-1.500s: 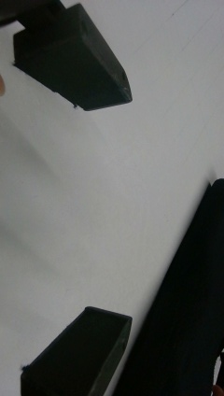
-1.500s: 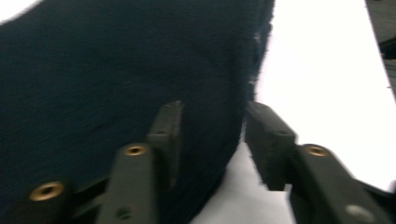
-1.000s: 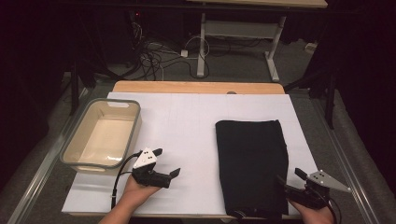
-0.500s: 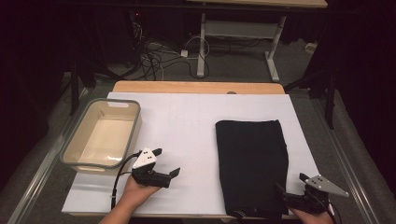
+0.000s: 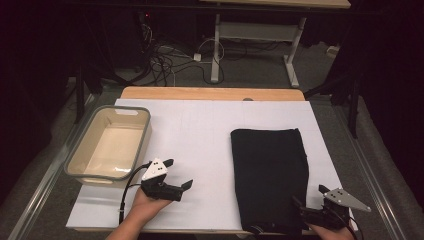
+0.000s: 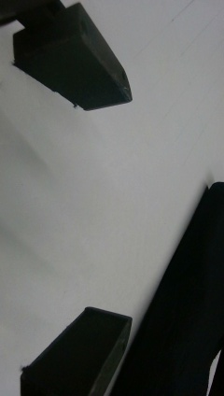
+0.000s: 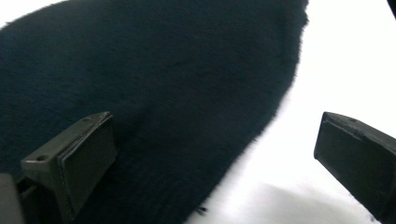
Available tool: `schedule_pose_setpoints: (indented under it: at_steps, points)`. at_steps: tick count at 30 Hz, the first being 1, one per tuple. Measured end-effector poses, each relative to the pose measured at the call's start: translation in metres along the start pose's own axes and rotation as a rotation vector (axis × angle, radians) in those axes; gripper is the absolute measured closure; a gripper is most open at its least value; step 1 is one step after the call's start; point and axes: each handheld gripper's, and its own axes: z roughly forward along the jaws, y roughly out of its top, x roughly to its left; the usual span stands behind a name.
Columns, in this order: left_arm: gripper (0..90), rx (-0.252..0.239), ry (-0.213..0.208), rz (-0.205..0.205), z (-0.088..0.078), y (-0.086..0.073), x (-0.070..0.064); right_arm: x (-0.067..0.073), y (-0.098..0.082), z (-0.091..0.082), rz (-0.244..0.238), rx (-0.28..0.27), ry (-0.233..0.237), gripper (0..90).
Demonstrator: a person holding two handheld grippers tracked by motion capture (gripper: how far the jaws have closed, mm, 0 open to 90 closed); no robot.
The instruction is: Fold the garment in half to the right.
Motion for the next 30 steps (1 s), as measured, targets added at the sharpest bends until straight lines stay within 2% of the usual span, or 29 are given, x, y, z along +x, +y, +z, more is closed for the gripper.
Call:
schedule_pose_setpoints:
  at_steps: [9,19,25,28,30]
  points:
    - [0.0,0.000,-0.003,0.003,0.000,0.000,0.000,0.026,0.012,0.000,-0.049,-0.026,0.063,0.1]
    - [0.0,0.000,-0.003,0.004,0.000,0.000,0.000,0.066,0.021,0.006,-0.115,-0.022,0.156,2.7]
    - [0.0,0.001,-0.005,0.005,0.000,0.000,0.000,0.087,0.026,0.003,-0.144,-0.037,0.212,10.7]
    - [0.0,0.001,-0.005,0.006,0.000,0.000,0.000,0.100,0.029,-0.002,-0.152,-0.051,0.250,18.3]
    - [0.0,0.001,-0.005,0.006,0.000,0.000,0.000,0.109,0.031,-0.006,-0.154,-0.050,0.273,26.6]
